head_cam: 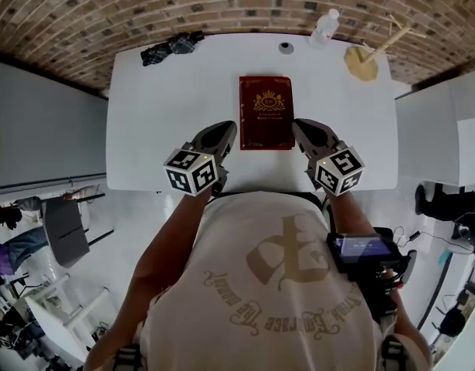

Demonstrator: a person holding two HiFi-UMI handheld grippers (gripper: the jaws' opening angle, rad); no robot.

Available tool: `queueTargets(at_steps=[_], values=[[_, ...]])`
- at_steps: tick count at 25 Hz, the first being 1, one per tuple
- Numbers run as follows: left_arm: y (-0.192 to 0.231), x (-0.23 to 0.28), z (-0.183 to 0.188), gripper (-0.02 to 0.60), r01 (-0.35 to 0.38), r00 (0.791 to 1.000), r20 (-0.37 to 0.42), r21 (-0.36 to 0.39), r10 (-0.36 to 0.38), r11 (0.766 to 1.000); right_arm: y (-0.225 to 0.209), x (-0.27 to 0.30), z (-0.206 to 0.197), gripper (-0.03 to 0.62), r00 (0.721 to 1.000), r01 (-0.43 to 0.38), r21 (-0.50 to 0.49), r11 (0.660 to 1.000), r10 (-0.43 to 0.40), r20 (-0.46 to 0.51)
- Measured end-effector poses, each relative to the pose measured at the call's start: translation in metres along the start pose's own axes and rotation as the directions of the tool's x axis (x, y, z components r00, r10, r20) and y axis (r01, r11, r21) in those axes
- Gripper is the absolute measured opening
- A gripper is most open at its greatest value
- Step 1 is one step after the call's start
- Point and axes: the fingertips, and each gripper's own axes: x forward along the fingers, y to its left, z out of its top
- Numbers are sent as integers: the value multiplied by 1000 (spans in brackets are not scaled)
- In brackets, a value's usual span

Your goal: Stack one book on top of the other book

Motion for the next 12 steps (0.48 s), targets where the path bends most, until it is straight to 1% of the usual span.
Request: queueTargets(at_steps=[5,12], values=[[1,-10,-3,20,11,1000,-3,7,-11,1000,15,1,1,21,1000,-5,-15,1000,5,4],[4,-19,-10,20,28,1000,-15,25,-28,999,26,-2,-5,21,1000,19,-13,1000,-19,6]])
